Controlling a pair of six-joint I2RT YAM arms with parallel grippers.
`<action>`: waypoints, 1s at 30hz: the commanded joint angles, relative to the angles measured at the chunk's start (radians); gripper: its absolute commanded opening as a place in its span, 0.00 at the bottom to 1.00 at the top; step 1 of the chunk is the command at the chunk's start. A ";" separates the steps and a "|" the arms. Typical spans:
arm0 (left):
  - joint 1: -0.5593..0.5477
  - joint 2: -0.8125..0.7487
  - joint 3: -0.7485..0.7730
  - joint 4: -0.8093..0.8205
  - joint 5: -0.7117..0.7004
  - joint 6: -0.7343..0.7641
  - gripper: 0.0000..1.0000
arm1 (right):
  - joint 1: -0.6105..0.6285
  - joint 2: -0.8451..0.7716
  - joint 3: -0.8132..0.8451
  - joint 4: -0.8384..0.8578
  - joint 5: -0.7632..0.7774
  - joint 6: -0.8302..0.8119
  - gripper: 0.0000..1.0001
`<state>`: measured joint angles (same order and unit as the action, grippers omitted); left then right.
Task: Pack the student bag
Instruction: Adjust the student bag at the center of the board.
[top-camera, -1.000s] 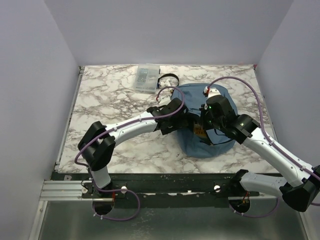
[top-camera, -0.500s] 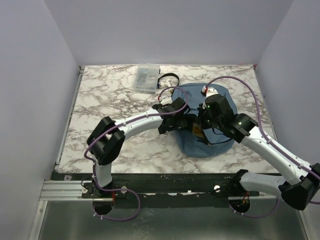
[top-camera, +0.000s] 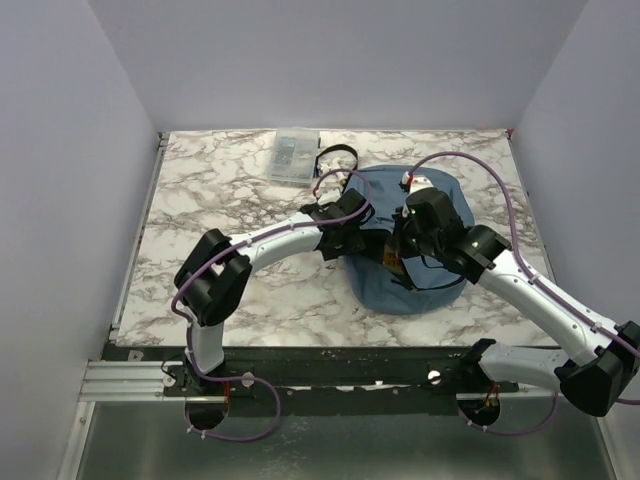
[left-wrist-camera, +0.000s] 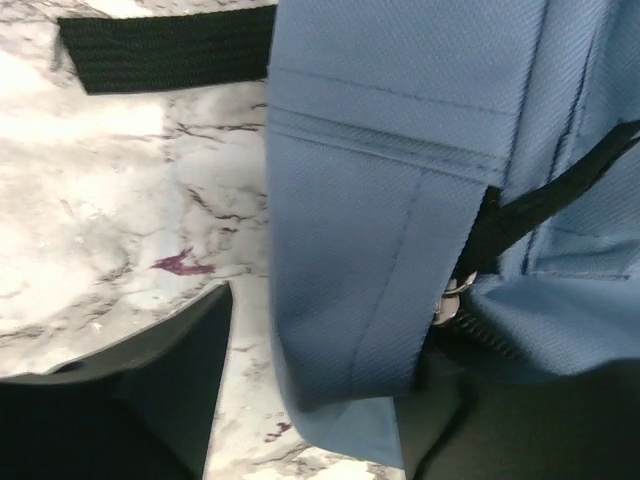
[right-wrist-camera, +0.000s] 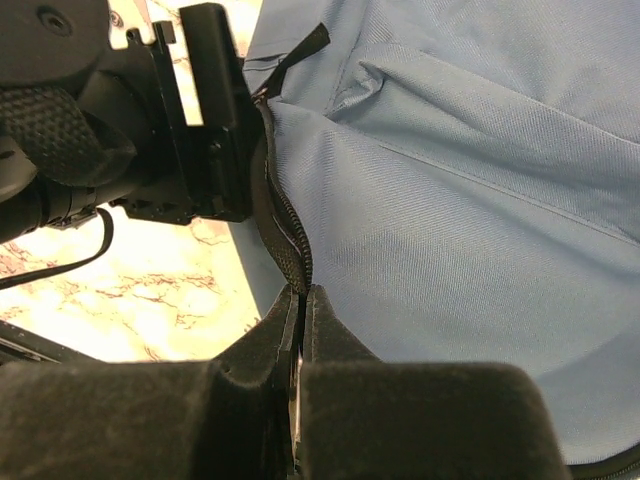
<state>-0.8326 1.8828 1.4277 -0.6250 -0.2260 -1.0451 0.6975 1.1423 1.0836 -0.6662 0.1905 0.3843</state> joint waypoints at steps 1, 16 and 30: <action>0.009 -0.078 -0.079 0.143 0.265 0.148 0.41 | 0.003 0.013 0.029 0.021 -0.024 0.000 0.01; 0.234 -0.184 -0.833 1.941 1.114 -0.142 0.00 | 0.003 0.015 -0.088 0.067 -0.173 0.115 0.01; 0.215 -0.499 -0.944 1.397 0.919 0.288 0.13 | 0.000 0.017 -0.114 0.108 -0.216 0.129 0.01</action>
<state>-0.5919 1.5574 0.5068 0.9001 0.7170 -0.9993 0.6975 1.1576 0.9913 -0.6086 -0.0315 0.5190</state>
